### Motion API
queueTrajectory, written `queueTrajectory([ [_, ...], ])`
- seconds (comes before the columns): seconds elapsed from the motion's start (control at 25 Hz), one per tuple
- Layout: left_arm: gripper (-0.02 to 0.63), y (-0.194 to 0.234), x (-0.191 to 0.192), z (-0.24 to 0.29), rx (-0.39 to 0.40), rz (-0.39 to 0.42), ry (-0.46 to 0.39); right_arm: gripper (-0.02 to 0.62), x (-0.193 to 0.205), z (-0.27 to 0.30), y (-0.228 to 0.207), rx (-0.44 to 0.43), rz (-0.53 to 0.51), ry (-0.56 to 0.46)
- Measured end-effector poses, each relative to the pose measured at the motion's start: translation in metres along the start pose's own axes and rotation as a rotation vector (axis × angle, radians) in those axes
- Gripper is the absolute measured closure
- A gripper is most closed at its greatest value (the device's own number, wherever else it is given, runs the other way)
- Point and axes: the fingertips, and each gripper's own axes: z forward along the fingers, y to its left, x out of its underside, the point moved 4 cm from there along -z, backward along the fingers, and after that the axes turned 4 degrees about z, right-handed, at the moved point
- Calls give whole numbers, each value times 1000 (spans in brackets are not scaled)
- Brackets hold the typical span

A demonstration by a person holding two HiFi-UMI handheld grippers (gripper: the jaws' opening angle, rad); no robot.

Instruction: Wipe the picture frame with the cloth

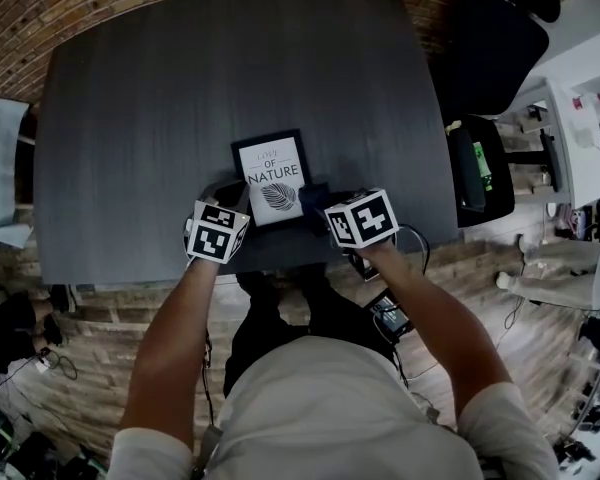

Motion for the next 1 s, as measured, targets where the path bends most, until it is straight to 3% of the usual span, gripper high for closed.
queueTrajectory([
  [0.2,598,-1,0,0,-11,-6,-3,486,-18,-17,-24,81,-17,-35],
  [0.68,598,-4,0,-1,-28,-13,-6,486,-104,-9,-36,108,-31,-88],
  [1.0,598,-3,-1,-1,-35,-11,-16,486,-146,15,-24,170,-162,-60],
])
